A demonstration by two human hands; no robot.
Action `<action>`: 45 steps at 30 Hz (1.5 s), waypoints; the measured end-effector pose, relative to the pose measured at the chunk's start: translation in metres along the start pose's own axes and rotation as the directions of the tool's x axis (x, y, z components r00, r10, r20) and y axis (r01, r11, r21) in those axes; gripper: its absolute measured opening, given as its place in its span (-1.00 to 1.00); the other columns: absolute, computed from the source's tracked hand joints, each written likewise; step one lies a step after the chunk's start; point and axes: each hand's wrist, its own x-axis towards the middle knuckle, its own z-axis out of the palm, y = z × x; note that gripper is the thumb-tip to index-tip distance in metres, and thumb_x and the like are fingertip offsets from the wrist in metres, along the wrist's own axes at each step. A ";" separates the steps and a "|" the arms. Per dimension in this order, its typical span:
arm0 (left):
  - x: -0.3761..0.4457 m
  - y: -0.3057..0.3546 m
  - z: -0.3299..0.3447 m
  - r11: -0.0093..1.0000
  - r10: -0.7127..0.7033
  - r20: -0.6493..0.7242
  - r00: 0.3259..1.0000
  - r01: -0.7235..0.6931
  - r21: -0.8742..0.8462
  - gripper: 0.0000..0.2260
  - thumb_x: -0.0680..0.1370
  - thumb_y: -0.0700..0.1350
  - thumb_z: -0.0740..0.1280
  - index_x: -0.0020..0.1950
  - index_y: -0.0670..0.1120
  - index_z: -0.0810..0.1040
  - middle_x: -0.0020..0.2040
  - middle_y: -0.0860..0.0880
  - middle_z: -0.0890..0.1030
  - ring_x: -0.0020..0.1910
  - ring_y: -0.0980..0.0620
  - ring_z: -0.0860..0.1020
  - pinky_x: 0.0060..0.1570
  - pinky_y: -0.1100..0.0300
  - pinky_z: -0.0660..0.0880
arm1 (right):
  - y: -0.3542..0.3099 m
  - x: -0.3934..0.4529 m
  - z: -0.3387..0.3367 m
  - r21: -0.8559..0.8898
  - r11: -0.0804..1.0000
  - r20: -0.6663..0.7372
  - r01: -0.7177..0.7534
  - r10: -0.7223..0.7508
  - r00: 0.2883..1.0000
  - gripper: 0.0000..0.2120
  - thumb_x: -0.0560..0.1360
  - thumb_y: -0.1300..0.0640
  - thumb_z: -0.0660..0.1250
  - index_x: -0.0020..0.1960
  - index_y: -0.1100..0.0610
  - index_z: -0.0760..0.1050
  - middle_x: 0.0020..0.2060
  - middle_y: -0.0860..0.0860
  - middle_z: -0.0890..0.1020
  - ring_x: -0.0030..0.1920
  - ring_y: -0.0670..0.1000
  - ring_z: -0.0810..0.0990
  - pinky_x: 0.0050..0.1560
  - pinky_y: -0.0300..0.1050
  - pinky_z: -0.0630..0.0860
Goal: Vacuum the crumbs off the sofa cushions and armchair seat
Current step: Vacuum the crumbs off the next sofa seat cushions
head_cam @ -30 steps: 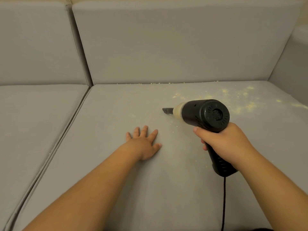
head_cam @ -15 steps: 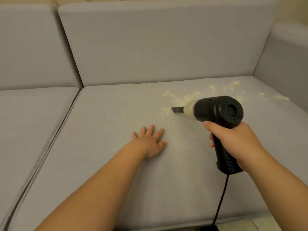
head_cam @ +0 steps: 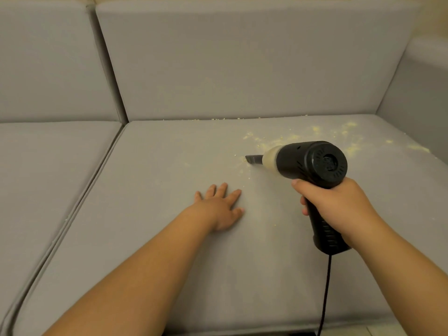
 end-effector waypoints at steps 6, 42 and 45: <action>-0.001 -0.005 -0.001 1.000 0.020 -0.003 1.000 -0.020 -0.015 -0.40 0.68 0.33 -0.04 0.68 0.27 -0.17 0.70 0.06 -0.23 0.67 -0.09 -0.23 0.58 -0.29 -0.21 | 0.000 0.003 0.007 -0.001 1.000 0.023 0.009 -0.009 1.000 -0.78 0.48 0.00 0.52 -0.09 0.17 0.68 -0.26 0.09 0.75 -0.32 0.00 0.74 -0.18 -0.05 0.62; -0.005 0.000 0.001 0.997 0.038 0.018 0.999 -0.039 0.065 -0.37 0.66 0.37 -0.02 0.67 0.28 -0.18 0.69 0.07 -0.24 0.67 -0.09 -0.21 0.56 -0.35 -0.17 | 0.009 -0.011 -0.014 0.024 1.000 -0.080 0.013 -0.011 0.997 -0.72 0.48 -0.06 0.54 -0.08 0.17 0.67 -0.29 0.09 0.74 -0.22 0.13 0.76 -0.08 0.04 0.65; -0.006 0.000 0.000 0.997 0.035 0.026 0.999 -0.037 0.063 -0.37 0.66 0.37 -0.01 0.67 0.29 -0.17 0.69 0.09 -0.24 0.67 -0.08 -0.21 0.56 -0.36 -0.12 | 0.013 -0.014 -0.017 0.018 1.000 -0.020 -0.017 0.017 1.000 -0.76 0.49 -0.04 0.54 -0.07 0.15 0.68 -0.23 0.12 0.75 -0.29 0.05 0.76 -0.16 -0.03 0.64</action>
